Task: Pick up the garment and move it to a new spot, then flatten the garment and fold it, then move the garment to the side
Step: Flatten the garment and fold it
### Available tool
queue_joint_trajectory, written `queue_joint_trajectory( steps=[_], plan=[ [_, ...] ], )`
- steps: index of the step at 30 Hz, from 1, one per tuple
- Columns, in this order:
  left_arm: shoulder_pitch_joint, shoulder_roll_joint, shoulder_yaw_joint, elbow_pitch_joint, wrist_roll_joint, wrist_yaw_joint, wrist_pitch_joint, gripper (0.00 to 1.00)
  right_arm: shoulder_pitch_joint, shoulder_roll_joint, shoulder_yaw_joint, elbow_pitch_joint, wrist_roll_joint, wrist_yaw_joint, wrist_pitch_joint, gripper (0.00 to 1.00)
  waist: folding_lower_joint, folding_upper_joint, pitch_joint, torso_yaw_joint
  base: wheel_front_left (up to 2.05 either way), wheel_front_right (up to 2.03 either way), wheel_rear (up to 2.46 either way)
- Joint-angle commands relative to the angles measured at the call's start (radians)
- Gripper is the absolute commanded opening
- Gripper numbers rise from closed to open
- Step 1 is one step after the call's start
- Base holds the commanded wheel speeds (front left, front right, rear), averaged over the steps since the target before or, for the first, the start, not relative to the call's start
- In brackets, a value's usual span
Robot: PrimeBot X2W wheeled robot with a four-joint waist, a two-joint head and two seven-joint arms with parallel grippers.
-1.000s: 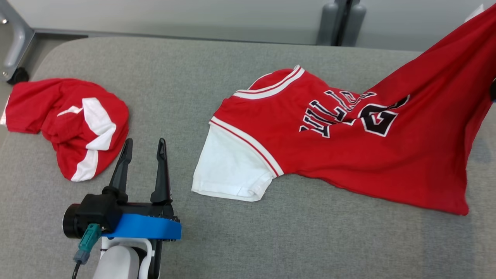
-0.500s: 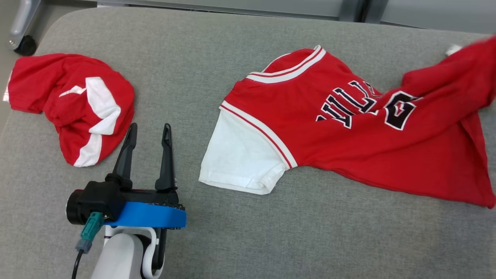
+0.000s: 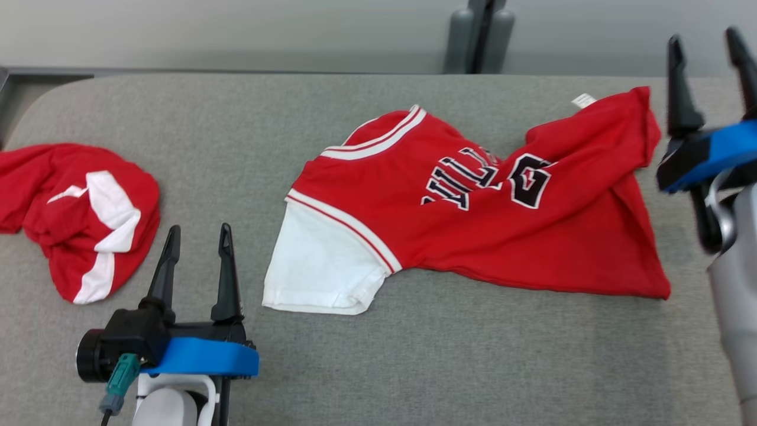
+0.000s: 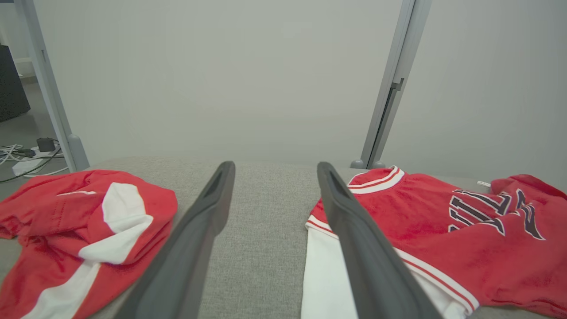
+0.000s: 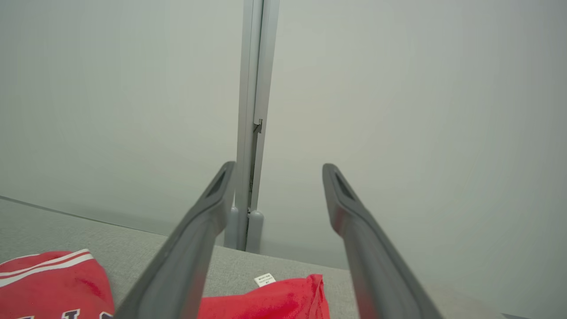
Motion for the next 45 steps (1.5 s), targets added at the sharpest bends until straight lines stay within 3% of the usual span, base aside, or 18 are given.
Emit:
queue_joint_trajectory(
  steps=[1, 13, 27, 35, 45],
  plan=[
    [0.013, -0.001, 0.013, 0.001, 0.008, -0.005, -0.003, 1.00, 0.050, 0.017, 0.006, -0.036, 0.014, 0.000, -0.003, 1.00, 0.0000, 0.0000, -0.038, -0.037, 0.00, 0.00, 0.00],
    [0.090, -0.001, 0.068, 0.021, 0.031, -0.002, -0.003, 1.00, 0.428, 0.140, 0.029, -0.287, 0.061, 0.000, -0.003, 1.00, 0.0000, 0.0000, -0.129, -0.089, 0.00, 0.00, 0.00],
    [0.128, -0.001, 0.060, 0.037, 0.037, 0.009, -0.003, 1.00, 0.743, 0.234, -0.016, -0.494, 0.009, 0.000, 0.050, 1.00, 0.0000, 0.0000, -0.177, -0.092, 0.00, 0.00, 0.00],
    [0.133, -0.001, 0.060, 0.045, 0.044, 0.016, -0.003, 1.00, 0.826, 0.246, -0.047, -0.552, -0.014, 0.000, 0.085, 1.00, 0.0000, 0.0000, -0.183, -0.084, 0.00, 0.00, 0.00],
    [0.103, 0.002, 0.068, 0.060, 0.053, 0.013, -0.003, 1.00, 0.803, 0.247, -0.070, -0.569, -0.013, 0.000, 0.104, 1.00, 0.0000, 0.0000, -0.173, -0.081, 0.00, 0.00, 0.00]
  ],
)
